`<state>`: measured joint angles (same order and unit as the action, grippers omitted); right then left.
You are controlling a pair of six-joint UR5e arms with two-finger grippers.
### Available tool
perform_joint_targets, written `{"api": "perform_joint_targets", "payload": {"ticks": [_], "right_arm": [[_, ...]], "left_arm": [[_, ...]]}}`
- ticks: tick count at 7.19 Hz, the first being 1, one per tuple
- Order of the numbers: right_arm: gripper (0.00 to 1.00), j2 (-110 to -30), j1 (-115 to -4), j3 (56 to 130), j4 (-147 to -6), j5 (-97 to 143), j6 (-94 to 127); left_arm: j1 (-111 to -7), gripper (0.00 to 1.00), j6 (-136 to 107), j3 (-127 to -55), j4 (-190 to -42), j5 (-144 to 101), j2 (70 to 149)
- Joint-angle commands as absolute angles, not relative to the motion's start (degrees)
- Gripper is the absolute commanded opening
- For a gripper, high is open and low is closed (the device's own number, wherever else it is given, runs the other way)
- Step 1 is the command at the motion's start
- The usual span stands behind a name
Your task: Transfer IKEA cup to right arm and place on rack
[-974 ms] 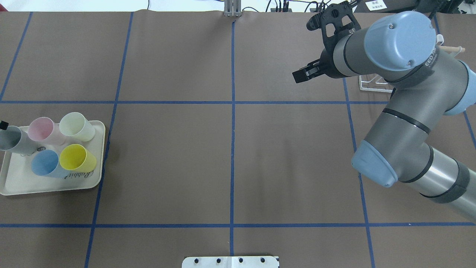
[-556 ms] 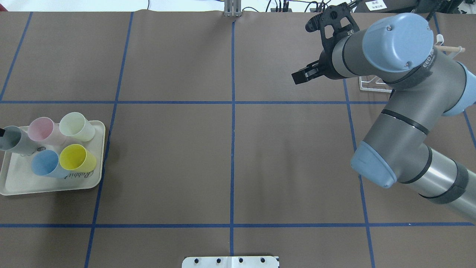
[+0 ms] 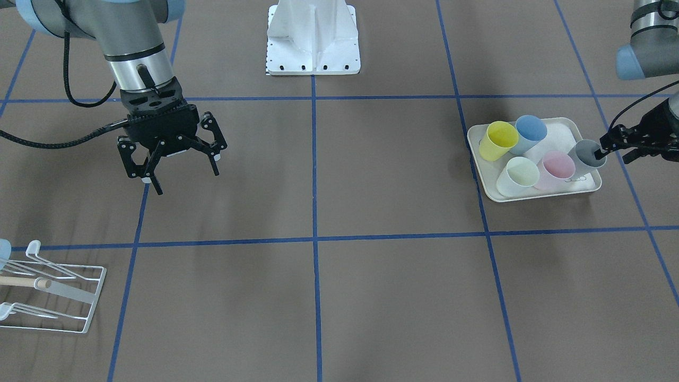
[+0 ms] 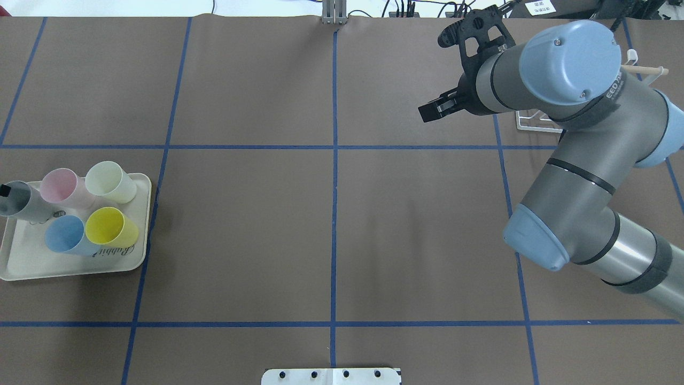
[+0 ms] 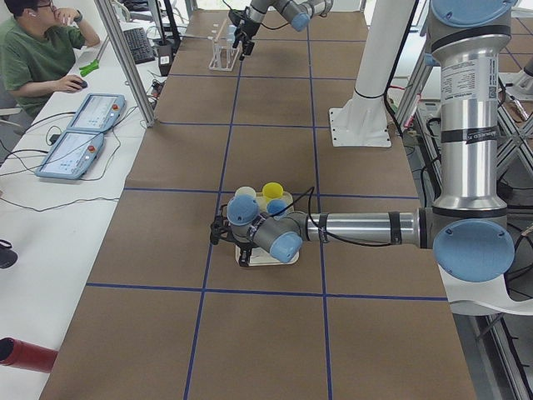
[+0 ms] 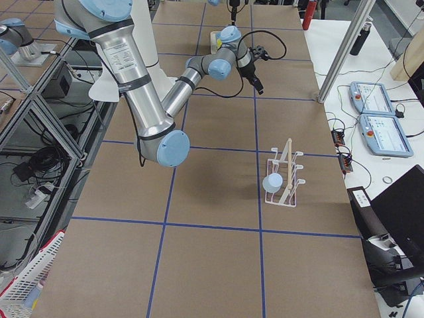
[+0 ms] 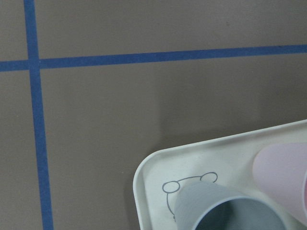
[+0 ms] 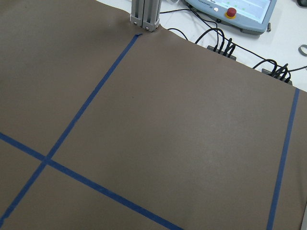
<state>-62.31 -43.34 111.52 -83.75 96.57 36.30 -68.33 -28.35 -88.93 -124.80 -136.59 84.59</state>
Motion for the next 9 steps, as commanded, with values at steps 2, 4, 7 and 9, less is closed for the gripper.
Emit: {"api": "perform_joint_targets", "payload": {"ticks": [2, 4, 7, 9], "right_arm": [[0.99, -62.4, -43.3, 111.4, -83.6, 96.6, 36.3], [0.99, -62.3, -43.3, 111.4, -83.6, 96.6, 36.3], [0.99, -62.3, -43.3, 111.4, -83.5, 96.4, 36.3], [0.99, -62.3, -43.2, 111.4, -83.4, 96.4, 36.3]], "left_arm": [[-66.6, 0.63, -28.3, -89.0, -124.8, -136.5, 84.6], [-66.6, 0.05, -28.4, -89.2, -124.8, -136.5, 84.6], [-66.8, 0.0, -28.4, -91.9, -124.5, -136.5, 84.5], [-66.8, 0.0, -28.2, -93.9, -124.4, -136.5, 84.3]]}}
